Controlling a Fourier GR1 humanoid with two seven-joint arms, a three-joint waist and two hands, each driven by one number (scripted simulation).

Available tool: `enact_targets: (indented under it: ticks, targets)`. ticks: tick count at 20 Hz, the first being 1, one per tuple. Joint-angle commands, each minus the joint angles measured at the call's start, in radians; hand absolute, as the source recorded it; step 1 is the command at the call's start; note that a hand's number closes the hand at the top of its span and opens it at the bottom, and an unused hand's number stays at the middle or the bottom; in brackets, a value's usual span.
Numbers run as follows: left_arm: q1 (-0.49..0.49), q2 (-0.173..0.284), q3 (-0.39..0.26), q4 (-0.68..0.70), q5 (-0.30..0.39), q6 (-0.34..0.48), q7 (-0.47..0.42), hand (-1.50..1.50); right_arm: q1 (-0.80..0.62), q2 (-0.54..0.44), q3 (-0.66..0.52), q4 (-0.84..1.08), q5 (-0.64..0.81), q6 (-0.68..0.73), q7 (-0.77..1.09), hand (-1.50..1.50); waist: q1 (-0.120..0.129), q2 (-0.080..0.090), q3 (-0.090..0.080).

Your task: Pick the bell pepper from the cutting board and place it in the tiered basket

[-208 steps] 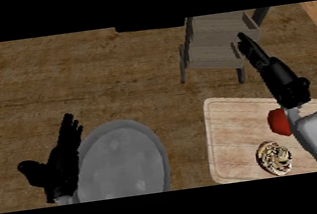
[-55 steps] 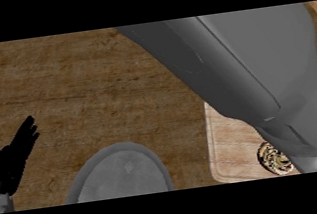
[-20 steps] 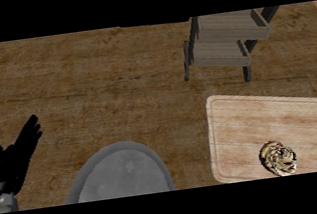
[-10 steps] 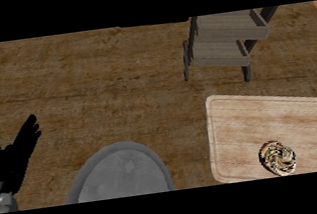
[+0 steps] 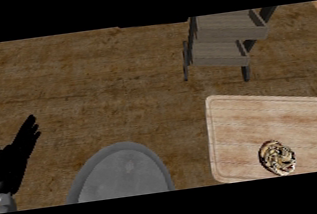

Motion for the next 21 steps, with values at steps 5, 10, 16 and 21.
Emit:
enact_targets:
  ticks: [5, 10, 16, 21]
  targets:
    - [-0.026, -0.006, 0.0, -0.004, -0.014, 0.026, 0.034, 0.0, -0.054, -0.085, -0.103, -0.083, -0.069, -0.161, 0.137, -1.5, -0.021, -0.008, 0.0]
    - [0.029, 0.019, 0.033, 0.002, 0.016, -0.012, 0.002, 0.0, -0.082, -0.174, -0.211, -0.105, -0.157, -0.164, 0.257, -1.5, -0.034, -0.02, 0.001]
    - [0.046, 0.017, 0.052, 0.032, 0.014, 0.001, -0.011, 0.0, -0.031, -0.26, -0.337, -0.245, -0.293, -0.218, 0.196, -1.5, -0.077, -0.034, 0.003]
    - [0.076, -0.008, 0.042, 0.044, -0.001, 0.012, -0.04, 0.0, 0.078, -0.313, -0.445, -0.355, -0.435, -0.125, 0.128, -1.5, -0.096, -0.04, 0.004]
